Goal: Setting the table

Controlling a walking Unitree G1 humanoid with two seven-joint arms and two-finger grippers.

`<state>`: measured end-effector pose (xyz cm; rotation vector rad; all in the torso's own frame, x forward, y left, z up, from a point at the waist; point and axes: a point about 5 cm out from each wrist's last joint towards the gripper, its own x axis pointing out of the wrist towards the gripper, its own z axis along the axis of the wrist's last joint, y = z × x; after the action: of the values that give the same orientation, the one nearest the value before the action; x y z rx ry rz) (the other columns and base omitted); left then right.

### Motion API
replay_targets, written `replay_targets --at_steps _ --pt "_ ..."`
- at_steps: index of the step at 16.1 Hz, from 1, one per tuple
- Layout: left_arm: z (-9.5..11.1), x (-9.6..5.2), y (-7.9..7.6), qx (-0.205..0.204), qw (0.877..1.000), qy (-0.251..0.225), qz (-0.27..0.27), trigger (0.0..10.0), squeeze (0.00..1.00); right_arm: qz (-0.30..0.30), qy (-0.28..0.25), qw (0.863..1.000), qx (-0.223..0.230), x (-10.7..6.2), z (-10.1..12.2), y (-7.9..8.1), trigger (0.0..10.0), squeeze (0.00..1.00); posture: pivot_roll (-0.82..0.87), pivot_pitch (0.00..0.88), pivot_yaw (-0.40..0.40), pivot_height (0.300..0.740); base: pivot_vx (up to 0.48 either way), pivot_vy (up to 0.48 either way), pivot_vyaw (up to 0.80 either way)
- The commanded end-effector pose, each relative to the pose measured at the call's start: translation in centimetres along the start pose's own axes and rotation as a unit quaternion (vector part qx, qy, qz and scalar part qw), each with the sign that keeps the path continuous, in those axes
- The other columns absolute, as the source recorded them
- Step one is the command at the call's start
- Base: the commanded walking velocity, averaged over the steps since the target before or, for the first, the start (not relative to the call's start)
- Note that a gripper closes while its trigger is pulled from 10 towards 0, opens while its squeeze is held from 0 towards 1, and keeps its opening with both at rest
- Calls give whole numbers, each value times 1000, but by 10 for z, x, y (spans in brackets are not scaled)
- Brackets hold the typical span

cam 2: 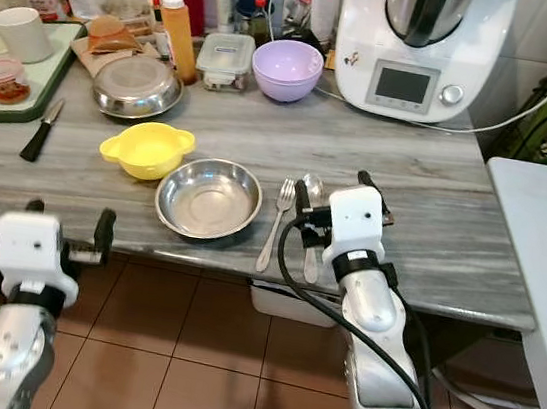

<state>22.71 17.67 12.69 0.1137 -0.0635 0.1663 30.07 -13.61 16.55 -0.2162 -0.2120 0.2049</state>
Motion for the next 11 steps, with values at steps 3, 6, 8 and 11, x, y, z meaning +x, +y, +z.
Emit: replay_targets --at_steps 3,6,8,11 --pt "4 0 7 9 1000 -13 26 10000 0 -10 -4 1000 9 -4 3 -5 10000 0 -39 108 52 740 0 0 0" --pt "4 3 10 21 999 -16 31 10000 0 -4 -2 1000 8 -3 2 -2 10000 0 -43 103 60 740 0 0 0" --pt "1 1 12 28 999 -14 43 10000 0 -2 1 1000 8 -4 0 -3 10000 0 -41 101 59 740 0 0 0" --pt "4 6 7 26 999 -19 38 10000 0 2 4 1000 9 -3 -1 -1 10000 0 -42 96 56 740 0 0 0"
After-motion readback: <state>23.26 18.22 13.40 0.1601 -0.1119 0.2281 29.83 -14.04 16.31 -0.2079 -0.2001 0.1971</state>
